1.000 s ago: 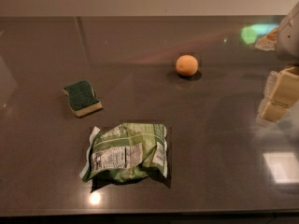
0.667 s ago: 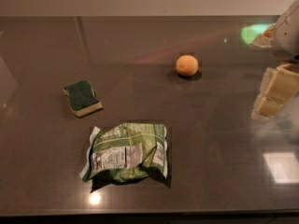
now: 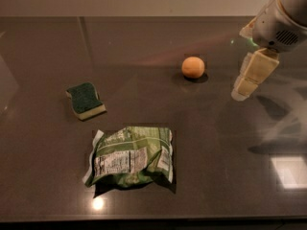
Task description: Move orange near green jalapeno chip bag
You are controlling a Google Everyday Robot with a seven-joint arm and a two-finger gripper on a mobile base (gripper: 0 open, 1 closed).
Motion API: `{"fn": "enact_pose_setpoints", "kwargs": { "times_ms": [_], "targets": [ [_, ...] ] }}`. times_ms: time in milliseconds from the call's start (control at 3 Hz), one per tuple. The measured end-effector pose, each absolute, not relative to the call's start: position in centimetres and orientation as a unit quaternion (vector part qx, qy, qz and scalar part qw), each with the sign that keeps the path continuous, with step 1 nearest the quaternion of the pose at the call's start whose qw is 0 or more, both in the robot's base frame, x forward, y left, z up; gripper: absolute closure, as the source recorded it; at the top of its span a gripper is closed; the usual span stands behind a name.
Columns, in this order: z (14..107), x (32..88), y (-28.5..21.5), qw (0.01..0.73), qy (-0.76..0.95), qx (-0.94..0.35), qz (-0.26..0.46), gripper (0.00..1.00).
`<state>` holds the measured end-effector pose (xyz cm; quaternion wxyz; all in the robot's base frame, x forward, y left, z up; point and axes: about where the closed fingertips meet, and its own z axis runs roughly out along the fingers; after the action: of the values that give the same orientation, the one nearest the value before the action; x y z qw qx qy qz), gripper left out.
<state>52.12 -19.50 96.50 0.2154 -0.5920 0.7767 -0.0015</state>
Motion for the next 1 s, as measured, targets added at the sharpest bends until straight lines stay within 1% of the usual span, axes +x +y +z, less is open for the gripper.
{"fn": "enact_pose_setpoints", "kwargs": {
  "times_ms": [667, 1000],
  "targets": [
    [93.0, 60.4, -16.5, 0.227, 0.79, -0.568, 0.031, 0.0],
    [90.9, 63.4, -14.7, 0.223, 0.798, -0.558, 0.045, 0.0]
  ]
}}
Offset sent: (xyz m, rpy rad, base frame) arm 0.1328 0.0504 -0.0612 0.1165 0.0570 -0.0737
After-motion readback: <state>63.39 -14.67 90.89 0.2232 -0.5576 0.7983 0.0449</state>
